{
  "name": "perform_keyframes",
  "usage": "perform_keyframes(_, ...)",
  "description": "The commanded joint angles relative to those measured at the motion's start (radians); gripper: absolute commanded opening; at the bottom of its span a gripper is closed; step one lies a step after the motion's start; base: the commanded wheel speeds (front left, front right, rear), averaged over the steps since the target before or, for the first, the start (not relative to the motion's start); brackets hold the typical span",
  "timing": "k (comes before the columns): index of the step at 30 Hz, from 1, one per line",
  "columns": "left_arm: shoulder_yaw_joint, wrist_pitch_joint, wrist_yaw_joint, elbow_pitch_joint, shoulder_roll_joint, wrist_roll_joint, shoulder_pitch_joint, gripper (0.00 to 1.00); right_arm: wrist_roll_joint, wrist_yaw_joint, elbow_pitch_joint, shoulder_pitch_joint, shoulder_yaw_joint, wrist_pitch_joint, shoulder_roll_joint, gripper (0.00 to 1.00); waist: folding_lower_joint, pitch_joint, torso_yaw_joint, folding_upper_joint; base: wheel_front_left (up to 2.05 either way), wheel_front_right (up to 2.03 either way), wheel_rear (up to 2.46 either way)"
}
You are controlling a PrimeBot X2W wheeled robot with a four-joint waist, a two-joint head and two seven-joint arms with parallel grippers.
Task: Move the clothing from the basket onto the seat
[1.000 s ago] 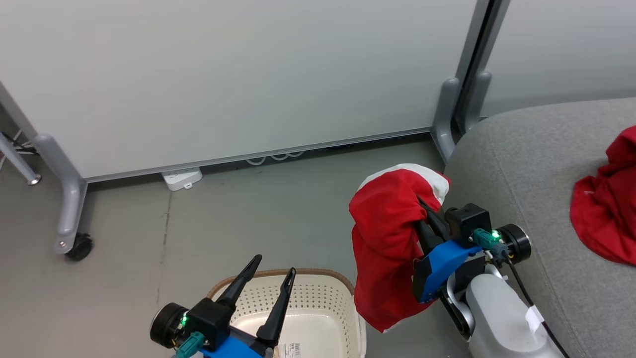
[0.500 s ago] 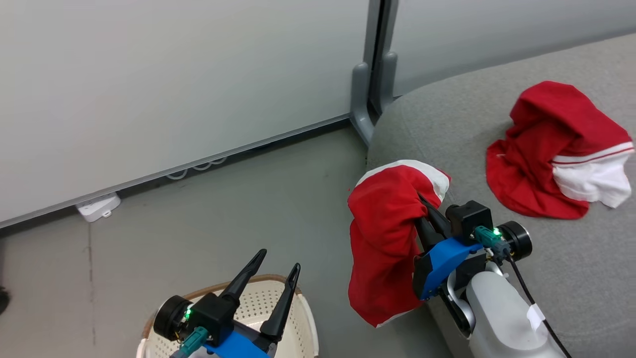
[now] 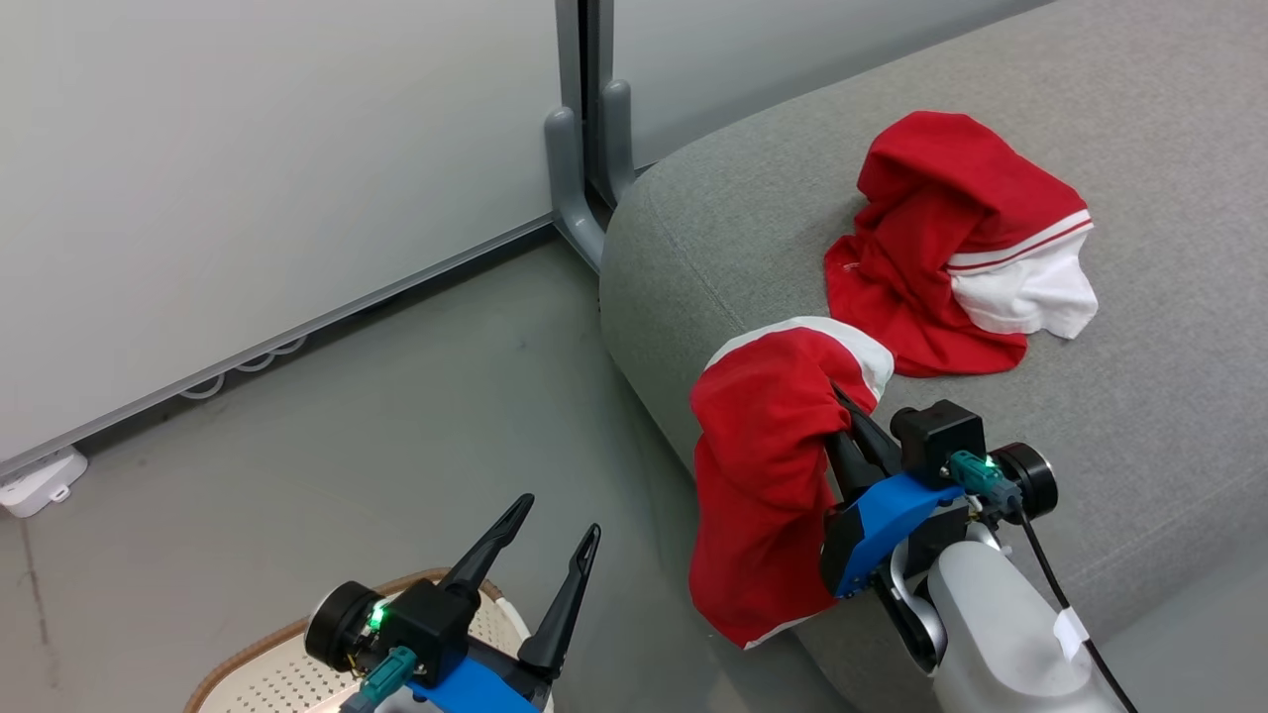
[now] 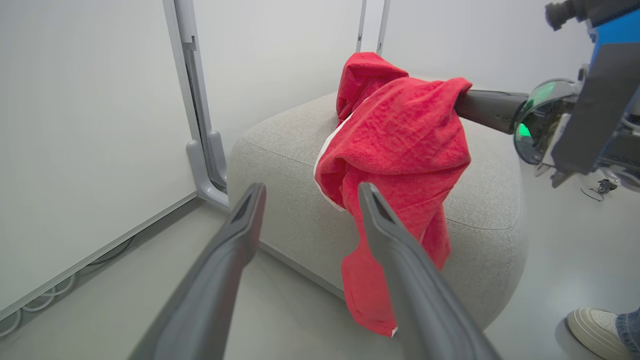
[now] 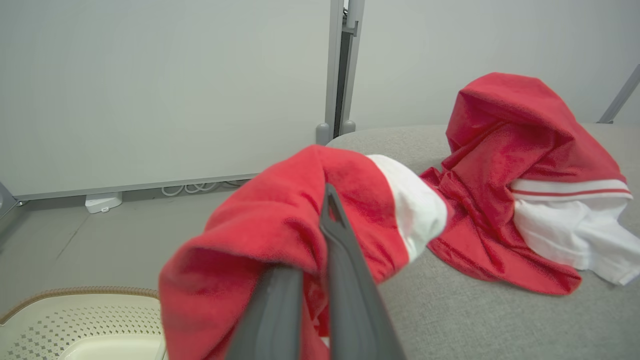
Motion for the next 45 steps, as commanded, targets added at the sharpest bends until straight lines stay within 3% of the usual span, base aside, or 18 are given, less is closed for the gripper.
perform_keyframes(1,-0.001,-0.003,-0.004,0.003,0.005,-0.005,-0.009,1.0,0.004,-0.001,0.001,0.002,0.002,-0.009,0.001,0.0,0.0,0.002,-0.019,0.0,0.0,0.0,0.0)
perform_keyframes(19,-0.026,-0.003,-0.004,0.004,0.014,-0.012,0.0,1.0,0.02,-0.001,0.02,0.008,0.002,-0.023,0.001,0.0,0.0,0.002,-0.041,0.0,0.0,0.0,0.0)
perform_keyframes(29,-0.027,-0.003,-0.004,-0.014,0.034,-0.003,-0.029,1.0,0.03,-0.001,-0.011,-0.078,-0.113,-0.015,-0.02,0.0,0.0,0.067,-0.027,0.0,0.0,0.0,0.0)
perform_keyframes(36,-0.048,-0.003,-0.004,-0.046,0.074,0.009,-0.1,1.0,0.072,-0.001,-0.089,-0.224,-0.237,0.068,-0.131,0.0,0.0,0.201,0.019,0.0,0.0,0.0,0.0)
perform_keyframes(40,-0.079,-0.003,-0.004,-0.072,0.109,0.016,-0.177,1.0,0.103,-0.001,-0.168,-0.3,-0.326,0.135,-0.239,0.0,0.0,0.308,0.06,0.0,0.0,0.0,0.0)
perform_keyframes(45,-0.145,-0.003,-0.004,-0.089,0.131,0.019,-0.299,1.0,0.112,-0.001,-0.268,-0.355,-0.523,0.216,-0.391,0.0,0.0,0.428,0.141,0.0,0.0,0.0,0.0)
